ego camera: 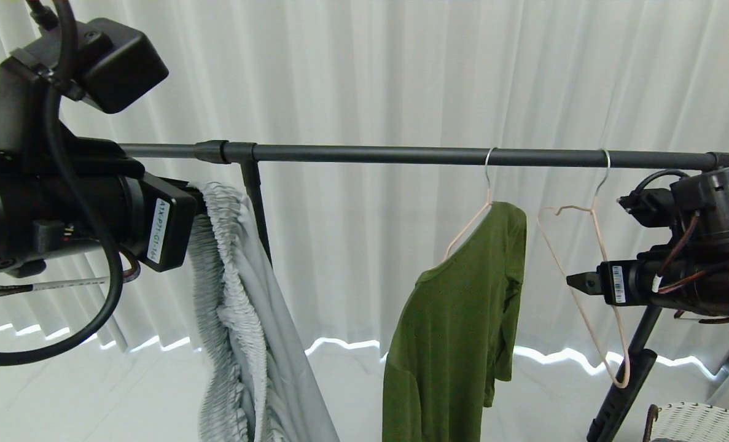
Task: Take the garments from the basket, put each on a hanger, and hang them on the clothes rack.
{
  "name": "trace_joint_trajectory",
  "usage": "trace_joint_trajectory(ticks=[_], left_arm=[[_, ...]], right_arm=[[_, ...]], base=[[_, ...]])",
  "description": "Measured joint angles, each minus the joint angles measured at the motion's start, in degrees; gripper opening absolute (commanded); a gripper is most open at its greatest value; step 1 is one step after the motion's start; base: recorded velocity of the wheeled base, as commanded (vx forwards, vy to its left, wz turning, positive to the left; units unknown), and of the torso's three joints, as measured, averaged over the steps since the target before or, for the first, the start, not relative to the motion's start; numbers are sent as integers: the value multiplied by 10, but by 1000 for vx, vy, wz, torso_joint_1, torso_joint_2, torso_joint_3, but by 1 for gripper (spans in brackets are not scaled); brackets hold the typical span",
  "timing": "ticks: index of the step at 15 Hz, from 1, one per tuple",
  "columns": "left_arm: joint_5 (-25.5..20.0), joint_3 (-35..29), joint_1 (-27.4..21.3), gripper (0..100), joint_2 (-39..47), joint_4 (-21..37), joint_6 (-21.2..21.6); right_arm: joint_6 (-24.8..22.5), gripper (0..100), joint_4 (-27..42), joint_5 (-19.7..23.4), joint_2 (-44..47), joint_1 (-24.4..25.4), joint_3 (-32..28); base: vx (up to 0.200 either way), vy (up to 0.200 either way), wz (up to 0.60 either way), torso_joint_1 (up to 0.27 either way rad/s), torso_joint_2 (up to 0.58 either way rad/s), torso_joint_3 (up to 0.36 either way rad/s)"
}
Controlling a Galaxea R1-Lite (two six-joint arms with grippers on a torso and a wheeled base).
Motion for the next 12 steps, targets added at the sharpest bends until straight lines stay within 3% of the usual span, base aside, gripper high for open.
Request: trace_joint_trajectory(ticks=[5, 6, 12], left_arm=[[0, 0, 0, 0, -2, 0, 0], [0, 0, 0, 0, -3, -1, 0], [0, 0, 0, 0, -4, -1, 0]], right_arm=[[0, 100, -13, 50, 39, -37, 0], [0, 0, -13, 54, 45, -43, 0], [-2, 0, -14, 55, 59, -57, -1]], base=[[0, 0, 0, 0, 0, 0], [0, 0, 0, 0, 0, 0], [0, 0, 0, 0, 0, 0]])
